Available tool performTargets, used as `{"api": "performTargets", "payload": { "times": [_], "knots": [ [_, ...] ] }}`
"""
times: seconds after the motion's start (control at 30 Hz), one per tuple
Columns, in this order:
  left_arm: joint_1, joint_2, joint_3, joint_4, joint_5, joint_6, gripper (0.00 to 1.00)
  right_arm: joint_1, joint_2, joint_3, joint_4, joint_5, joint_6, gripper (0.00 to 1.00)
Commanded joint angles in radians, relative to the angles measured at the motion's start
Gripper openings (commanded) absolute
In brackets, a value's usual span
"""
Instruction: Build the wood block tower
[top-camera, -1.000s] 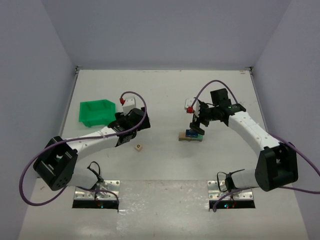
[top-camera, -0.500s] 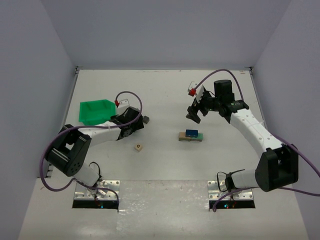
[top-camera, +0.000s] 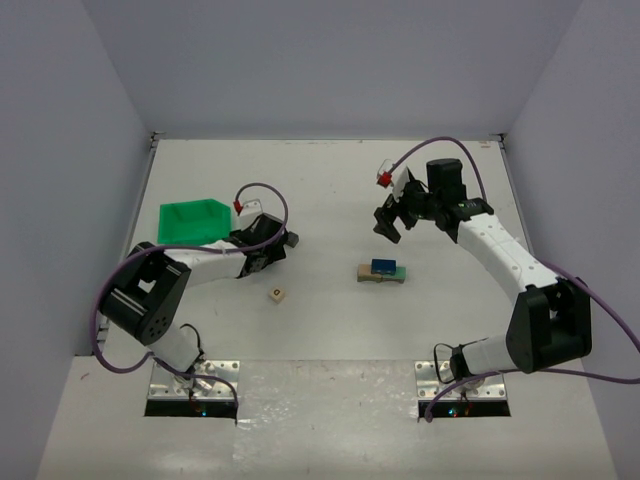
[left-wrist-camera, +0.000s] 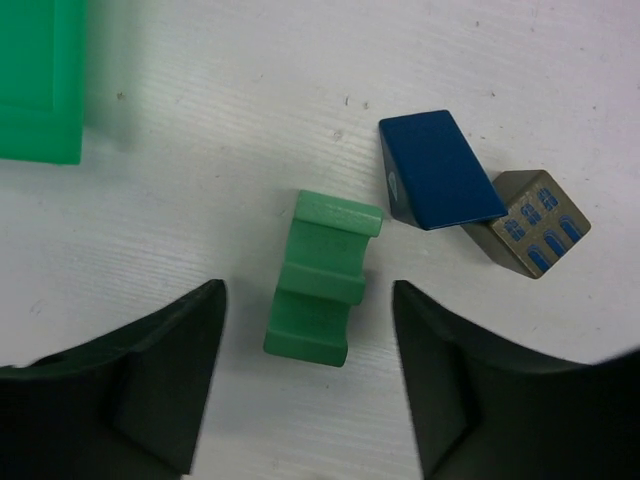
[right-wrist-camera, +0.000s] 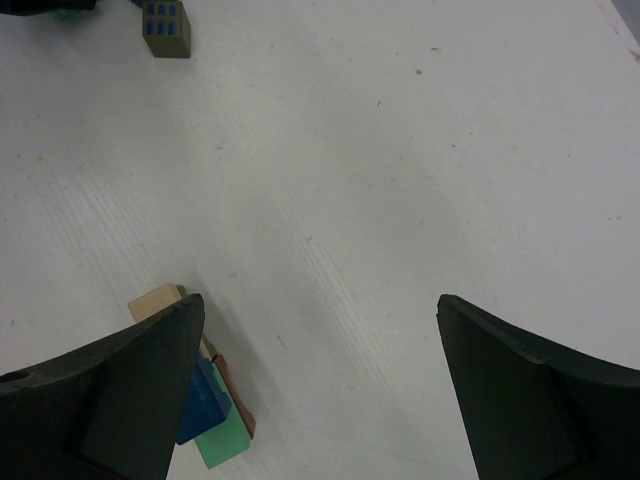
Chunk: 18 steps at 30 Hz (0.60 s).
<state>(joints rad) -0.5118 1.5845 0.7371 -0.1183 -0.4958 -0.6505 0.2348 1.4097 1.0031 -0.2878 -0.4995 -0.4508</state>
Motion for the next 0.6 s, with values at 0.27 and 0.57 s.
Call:
{"api": "performTargets", "payload": {
  "times": [0.27,0.57],
  "knots": [
    [0.009,-0.004,0.015,0.067,0.025,0.011,0.41,-0.019,-0.035,0.013,0.061,-0.004,0.038,0.99],
    [0.009,-0.078,0.004,0.098,0.036,0.029,0.09,-0.025,-0.092,-0.010,0.111,-0.034,0.113,0.99]
  ]
}}
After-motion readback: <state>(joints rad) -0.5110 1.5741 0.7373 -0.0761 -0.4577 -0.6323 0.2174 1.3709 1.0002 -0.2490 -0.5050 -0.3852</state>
